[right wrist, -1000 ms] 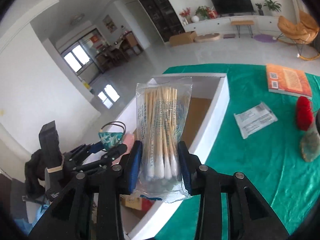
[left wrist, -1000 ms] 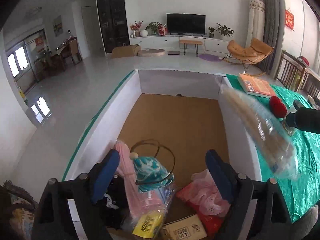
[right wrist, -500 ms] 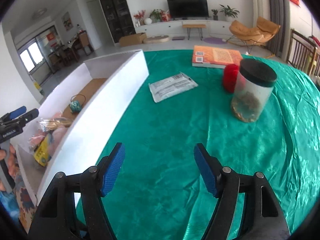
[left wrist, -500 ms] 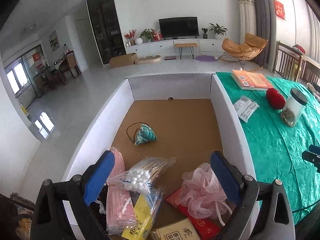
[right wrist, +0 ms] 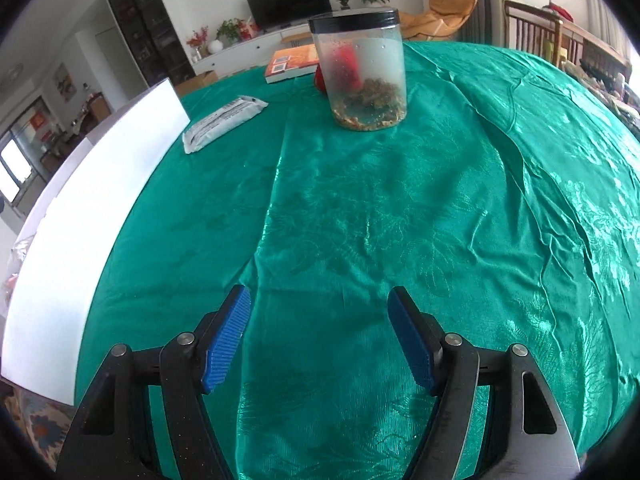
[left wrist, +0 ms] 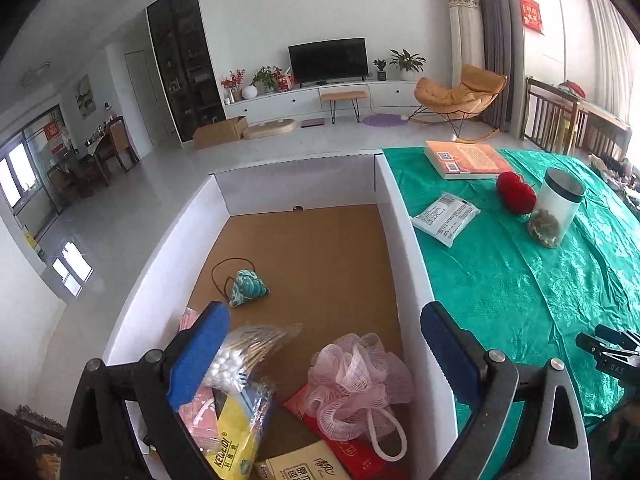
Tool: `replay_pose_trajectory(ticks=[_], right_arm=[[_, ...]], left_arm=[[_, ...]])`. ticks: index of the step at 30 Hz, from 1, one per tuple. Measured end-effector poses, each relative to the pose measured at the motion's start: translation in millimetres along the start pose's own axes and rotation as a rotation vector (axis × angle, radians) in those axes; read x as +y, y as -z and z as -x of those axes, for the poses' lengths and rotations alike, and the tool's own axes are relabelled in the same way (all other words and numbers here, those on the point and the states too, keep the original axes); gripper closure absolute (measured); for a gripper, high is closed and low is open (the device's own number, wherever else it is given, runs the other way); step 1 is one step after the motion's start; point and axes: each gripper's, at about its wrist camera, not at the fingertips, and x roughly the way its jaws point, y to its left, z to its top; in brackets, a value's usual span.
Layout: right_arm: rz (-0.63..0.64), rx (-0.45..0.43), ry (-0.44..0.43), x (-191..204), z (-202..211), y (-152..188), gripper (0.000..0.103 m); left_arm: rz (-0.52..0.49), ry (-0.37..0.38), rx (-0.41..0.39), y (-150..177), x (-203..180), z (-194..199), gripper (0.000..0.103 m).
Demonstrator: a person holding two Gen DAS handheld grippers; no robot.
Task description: Organize soft objects
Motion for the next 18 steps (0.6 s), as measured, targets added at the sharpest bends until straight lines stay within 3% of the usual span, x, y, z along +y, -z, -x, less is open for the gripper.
replay_pose_trajectory(ticks=[4, 9, 13, 18], right_arm=[[-0.007, -0.065, -0.001, 0, 13, 1, 0.029], [-0.022, -0.063, -0.008, -3, 13, 1, 0.029], [-0.027, -0.060, -0.005, -3, 12, 1, 0.029], [-0.041, -0.061, -0.009, -6, 12, 1, 0.029]], left_arm=[[-0.074, 0.130, 0.005, -24, -41, -3, 0.007], [-0.173, 0.305, 0.050, -70, -102, -21, 0.007], [-0.268, 0.333, 0.110, -82, -150, -54, 0.007], [-0.344, 0.314, 0.198, -80, -184, -108, 0.007]])
